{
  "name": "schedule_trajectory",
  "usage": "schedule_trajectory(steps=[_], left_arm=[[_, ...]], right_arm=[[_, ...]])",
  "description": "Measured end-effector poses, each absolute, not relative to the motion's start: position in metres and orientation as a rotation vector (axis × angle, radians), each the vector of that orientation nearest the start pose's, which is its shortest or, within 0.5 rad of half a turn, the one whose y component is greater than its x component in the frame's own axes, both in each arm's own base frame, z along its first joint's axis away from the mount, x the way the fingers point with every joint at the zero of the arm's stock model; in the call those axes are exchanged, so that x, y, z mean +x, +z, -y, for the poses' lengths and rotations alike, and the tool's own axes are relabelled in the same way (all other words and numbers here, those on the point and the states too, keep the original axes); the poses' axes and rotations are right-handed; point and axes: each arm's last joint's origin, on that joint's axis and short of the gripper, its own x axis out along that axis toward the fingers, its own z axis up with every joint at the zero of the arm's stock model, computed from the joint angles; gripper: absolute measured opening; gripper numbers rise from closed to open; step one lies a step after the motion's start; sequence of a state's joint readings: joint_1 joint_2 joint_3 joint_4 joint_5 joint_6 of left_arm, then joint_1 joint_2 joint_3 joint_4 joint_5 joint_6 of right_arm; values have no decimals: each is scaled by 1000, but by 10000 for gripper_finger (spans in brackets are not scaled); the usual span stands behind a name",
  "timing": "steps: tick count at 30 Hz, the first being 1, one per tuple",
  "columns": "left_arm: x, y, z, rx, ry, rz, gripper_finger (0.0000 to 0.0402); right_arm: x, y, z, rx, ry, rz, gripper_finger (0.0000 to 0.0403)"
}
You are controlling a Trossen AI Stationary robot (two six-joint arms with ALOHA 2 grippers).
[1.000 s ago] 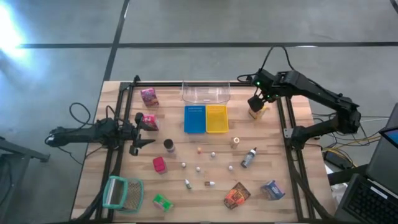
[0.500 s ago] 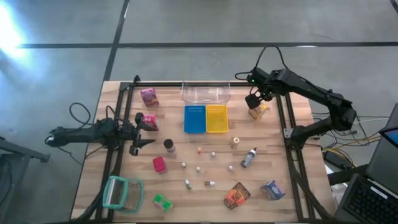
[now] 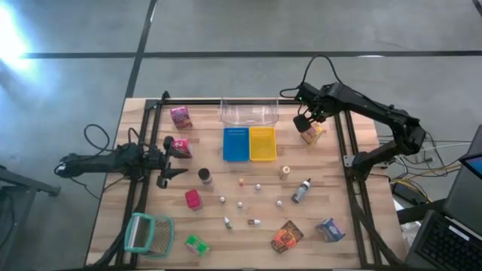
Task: Pick & Place Kitchen Items
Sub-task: Put the yellow cereal box into the transparent bin
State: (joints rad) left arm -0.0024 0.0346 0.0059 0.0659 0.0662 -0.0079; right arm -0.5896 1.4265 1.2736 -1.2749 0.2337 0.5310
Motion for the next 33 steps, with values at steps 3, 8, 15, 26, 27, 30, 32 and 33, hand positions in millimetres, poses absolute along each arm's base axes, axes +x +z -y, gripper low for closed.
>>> schedule_trajectory(steps=[3,8,15,26,27,30,32,33], left_arm=[[99,169,2,-7,-68,37,226],[99,169,2,-7,-69,37,226],[99,169,2,-7,-69,37,226],[99,169,2,-7,-69,37,226],[99,169,2,-7,-69,37,226],[99,169,2,-7,-69,37,226],[99,169,2,-7,-69,37,226],[99,169,2,-7,-69,37,226]], right_arm=[[201,292,142,680,-1054,-1234,349],[199,296,141,664,-1039,-1252,335],[195,303,138,623,-980,-1322,318],[193,299,135,613,-906,-1391,323],[192,298,135,612,-904,-1392,327],[193,295,136,595,-887,-1396,336],[194,291,136,585,-878,-1397,342],[194,288,137,581,-873,-1397,344]])
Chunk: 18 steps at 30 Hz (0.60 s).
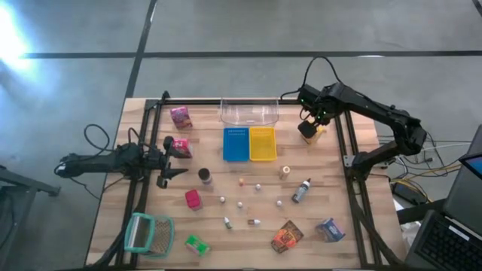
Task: Pick & Place Kitchen Items
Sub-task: Put the yellow cereal box into the transparent bin
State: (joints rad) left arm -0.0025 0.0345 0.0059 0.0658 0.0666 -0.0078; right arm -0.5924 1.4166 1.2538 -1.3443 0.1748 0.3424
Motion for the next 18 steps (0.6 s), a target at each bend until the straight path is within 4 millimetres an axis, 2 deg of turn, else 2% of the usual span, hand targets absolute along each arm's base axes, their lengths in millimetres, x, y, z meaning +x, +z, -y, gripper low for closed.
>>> schedule_trajectory(steps=[6,18], left_arm=[[99,169,2,-7,-69,37,226],[99,169,2,-7,-69,37,226]], right_arm=[[190,261,140,604,-842,-1419,346],[179,215,148,614,-837,-1404,312]])
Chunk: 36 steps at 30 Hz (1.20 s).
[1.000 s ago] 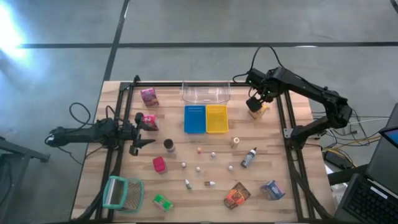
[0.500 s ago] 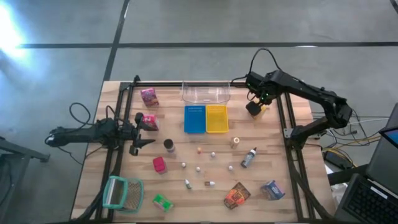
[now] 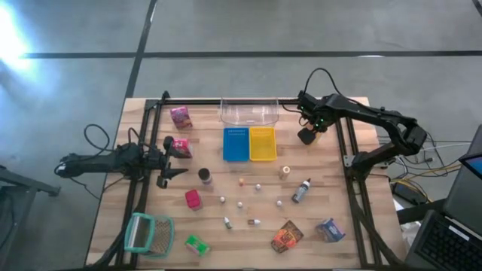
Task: Pick & Place Kitchen Items
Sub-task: Put the yellow cereal box into the transparent bin
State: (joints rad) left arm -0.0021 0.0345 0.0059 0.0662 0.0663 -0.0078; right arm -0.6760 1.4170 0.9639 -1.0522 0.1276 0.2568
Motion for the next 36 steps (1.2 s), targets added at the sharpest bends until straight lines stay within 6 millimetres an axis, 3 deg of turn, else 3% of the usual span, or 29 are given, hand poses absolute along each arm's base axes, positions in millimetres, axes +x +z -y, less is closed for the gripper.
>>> schedule_trajectory(steps=[8,16,36], left_arm=[[99,169,2,-7,-69,37,226],[99,169,2,-7,-69,37,226],[99,169,2,-7,-69,37,226]], right_arm=[[173,201,149,636,-840,-1409,287],[178,198,151,668,-792,-1332,255],[178,200,150,652,-769,-1347,162]])
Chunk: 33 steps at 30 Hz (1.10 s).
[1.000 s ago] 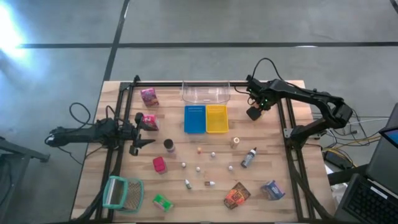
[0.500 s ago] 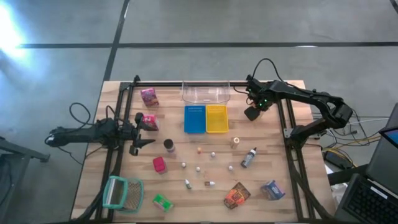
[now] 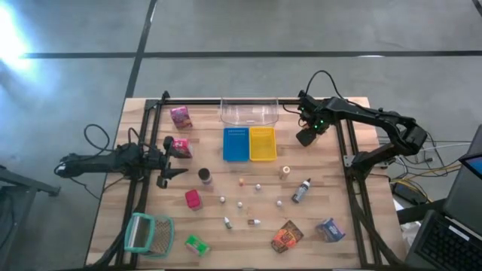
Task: Pick & Place Kitchen Items
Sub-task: Put the yellow cereal box into the transparent bin
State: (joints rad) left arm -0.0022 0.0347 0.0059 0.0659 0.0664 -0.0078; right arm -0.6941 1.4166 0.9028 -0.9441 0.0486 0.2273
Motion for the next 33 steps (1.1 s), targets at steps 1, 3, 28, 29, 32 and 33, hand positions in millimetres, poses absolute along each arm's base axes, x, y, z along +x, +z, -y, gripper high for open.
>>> schedule_trajectory(steps=[1,3,28,29,32,33], left_arm=[[99,169,2,-7,-69,37,226],[99,169,2,-7,-69,37,226],[99,169,2,-7,-68,37,226],[99,169,2,-7,-69,37,226],[99,169,2,-7,-69,37,226],[99,169,2,-7,-69,37,226]], right_arm=[[179,203,151,648,-767,-1342,159],[182,212,153,638,-764,-1329,153],[292,345,224,193,-535,-1124,157],[297,344,229,175,-516,-1140,160],[312,339,238,123,-454,-1195,170],[316,338,241,111,-440,-1209,173]])
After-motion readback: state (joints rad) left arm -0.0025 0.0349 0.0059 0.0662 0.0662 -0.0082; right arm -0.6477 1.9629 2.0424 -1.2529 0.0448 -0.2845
